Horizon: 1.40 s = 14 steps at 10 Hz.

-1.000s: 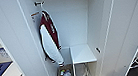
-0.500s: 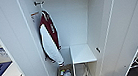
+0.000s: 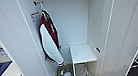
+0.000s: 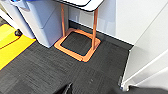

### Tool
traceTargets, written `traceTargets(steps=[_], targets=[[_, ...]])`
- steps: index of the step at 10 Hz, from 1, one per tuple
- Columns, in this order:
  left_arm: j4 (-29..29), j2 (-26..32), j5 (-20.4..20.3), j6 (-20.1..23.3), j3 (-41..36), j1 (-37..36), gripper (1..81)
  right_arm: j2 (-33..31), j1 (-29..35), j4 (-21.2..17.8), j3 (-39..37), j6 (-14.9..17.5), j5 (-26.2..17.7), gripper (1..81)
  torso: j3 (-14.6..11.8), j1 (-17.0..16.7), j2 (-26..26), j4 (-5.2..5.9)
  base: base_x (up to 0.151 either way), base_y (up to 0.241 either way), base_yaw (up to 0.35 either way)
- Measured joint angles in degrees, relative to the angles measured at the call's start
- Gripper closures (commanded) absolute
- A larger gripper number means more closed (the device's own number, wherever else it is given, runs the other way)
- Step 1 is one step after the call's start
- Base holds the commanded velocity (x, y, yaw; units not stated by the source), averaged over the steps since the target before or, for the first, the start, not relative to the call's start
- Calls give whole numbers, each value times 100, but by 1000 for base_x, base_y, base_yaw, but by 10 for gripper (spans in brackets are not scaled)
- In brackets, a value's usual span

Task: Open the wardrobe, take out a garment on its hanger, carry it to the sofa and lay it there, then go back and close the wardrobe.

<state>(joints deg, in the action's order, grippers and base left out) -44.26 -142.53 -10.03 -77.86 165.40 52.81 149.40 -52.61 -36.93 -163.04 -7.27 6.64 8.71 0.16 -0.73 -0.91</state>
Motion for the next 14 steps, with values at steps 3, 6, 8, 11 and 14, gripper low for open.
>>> traceTargets(steps=[3, 6, 8, 11, 14], targets=[[491, 196, 22, -20, -412, -229, 10, -66, 168, -37, 13, -1182, -72, 10, 2, 2, 2, 0, 0, 0, 0], [1014, 300, 44, -26, -1356, -306, 10, -107, 333, -39, 430, -1751, -133, 10, 4, 5, 4, 0, 0, 0, 0], [1312, 480, 28, -30, -1880, -422, 10, -243, 389, -44, 791, -1991, -139, 10, 6, 7, 4, 0, 0, 0, 0], [1652, 734, 61, -44, -2866, -518, 10, -488, 424, -54, 1587, -2288, -196, 10, 9, 9, 6, 0, 0, 0, 0], [1943, 858, 139, -50, -3701, -571, 10, -681, 422, -52, 2428, -2627, -218, 10, 11, 9, 6, 0, 0, 0, 0]])
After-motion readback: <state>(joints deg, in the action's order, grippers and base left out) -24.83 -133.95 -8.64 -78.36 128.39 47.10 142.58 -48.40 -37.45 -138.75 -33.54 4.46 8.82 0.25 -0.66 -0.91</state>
